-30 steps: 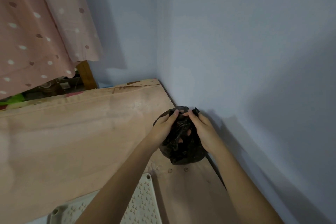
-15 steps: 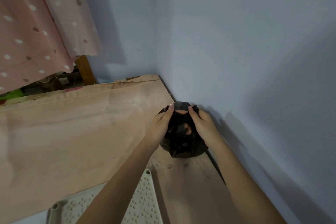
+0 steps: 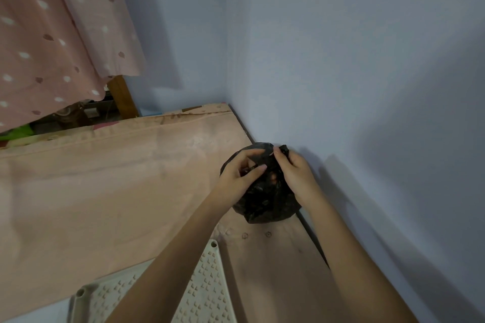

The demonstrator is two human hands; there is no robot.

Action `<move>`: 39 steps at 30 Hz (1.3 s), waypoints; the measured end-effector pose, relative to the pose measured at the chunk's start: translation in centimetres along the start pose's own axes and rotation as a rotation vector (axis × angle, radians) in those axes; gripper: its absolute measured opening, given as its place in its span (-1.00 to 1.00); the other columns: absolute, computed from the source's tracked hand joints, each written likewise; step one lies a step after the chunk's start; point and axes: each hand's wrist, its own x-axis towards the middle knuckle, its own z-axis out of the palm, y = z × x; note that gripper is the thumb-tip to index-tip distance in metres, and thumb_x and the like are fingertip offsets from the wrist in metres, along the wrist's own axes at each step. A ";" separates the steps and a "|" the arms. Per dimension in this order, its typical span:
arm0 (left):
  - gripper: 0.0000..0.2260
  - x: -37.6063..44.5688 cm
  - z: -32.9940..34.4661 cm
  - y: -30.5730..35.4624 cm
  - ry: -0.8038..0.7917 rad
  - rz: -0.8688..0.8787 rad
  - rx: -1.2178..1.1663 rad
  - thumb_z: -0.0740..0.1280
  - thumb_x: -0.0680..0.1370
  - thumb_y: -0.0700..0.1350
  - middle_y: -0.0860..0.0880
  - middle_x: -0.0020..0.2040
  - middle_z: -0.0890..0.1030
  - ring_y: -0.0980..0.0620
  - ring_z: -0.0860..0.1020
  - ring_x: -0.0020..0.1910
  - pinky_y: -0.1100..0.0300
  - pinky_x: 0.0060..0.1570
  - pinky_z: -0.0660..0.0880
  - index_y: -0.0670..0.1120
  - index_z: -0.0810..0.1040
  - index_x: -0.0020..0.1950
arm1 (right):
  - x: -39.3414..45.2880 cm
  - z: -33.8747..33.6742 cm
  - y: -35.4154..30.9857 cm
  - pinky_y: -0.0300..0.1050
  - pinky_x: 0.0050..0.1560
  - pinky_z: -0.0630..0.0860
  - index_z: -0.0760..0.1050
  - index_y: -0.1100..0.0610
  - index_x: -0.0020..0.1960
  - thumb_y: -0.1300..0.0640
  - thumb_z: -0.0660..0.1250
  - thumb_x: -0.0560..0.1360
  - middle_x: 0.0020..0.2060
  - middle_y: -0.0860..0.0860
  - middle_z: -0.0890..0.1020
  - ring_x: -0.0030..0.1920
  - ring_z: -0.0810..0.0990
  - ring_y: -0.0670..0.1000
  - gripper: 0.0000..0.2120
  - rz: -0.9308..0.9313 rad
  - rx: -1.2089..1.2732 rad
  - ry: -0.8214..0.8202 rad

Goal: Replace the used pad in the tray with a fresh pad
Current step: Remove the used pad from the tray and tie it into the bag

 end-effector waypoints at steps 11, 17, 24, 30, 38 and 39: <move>-0.72 0.6 -0.5 -0.1 -0.372 -0.195 0.248 0.27 0.59 -0.05 0.05 -0.47 0.60 0.14 0.55 -0.52 0.28 -0.45 0.45 -0.10 0.50 -0.29 | -0.5 0.0 -0.3 -0.46 -0.15 0.47 0.60 -0.02 -0.07 -0.07 0.19 0.58 -0.14 -0.14 0.67 -0.09 0.61 -0.24 -0.75 -0.053 -0.122 -0.049; -0.75 0.5 0.0 -0.3 -0.265 -0.127 0.214 0.22 0.62 -0.11 0.06 -0.48 0.61 0.18 0.47 -0.60 0.34 -0.52 0.40 -0.03 0.48 -0.26 | -0.6 -0.1 -0.4 -0.57 -0.18 0.41 0.61 -0.08 -0.11 -0.05 0.20 0.58 -0.17 -0.21 0.65 -0.12 0.57 -0.36 -0.77 -0.082 -0.146 -0.029; -0.74 0.8 0.1 -0.6 -0.297 -0.128 0.273 0.37 0.53 -0.06 0.08 -0.56 0.54 0.20 0.44 -0.59 0.40 -0.48 0.40 0.06 0.50 -0.36 | -0.7 -0.4 -0.4 -0.56 -0.15 0.41 0.61 -0.14 -0.14 -0.06 0.21 0.57 -0.12 -0.22 0.64 -0.07 0.56 -0.36 -0.78 -0.103 -0.155 -0.053; -0.78 1.1 0.5 -0.5 -0.289 -0.188 0.315 0.23 0.61 -0.08 0.06 -0.57 0.54 0.19 0.39 -0.65 0.41 -0.56 0.35 0.01 0.51 -0.23 | -0.6 -0.5 -0.2 -0.50 -0.09 0.42 0.62 -0.18 -0.13 -0.10 0.21 0.56 -0.10 -0.23 0.66 -0.02 0.57 -0.31 -0.78 -0.109 -0.148 -0.063; -0.70 0.8 0.1 -0.9 -0.103 -0.389 -0.440 0.46 0.44 -0.10 -0.06 -0.02 0.70 0.03 0.66 -0.03 0.33 -0.05 0.57 -0.08 0.62 0.16 | -0.8 -0.8 1.4 -0.46 -0.05 0.49 0.63 -0.14 -0.04 -0.10 0.22 0.56 -0.09 -0.22 0.66 -0.01 0.60 -0.27 -0.80 -0.093 -0.050 0.060; -0.70 0.8 0.2 -1.1 -0.065 -0.409 -0.534 0.43 0.47 -0.08 -0.06 0.01 0.69 0.04 0.65 0.01 0.29 0.00 0.57 -0.09 0.61 0.18 | -0.8 -0.7 1.7 -0.42 -0.04 0.51 0.63 -0.12 -0.02 -0.11 0.22 0.56 -0.09 -0.21 0.66 -0.02 0.60 -0.25 -0.78 -0.083 -0.044 0.103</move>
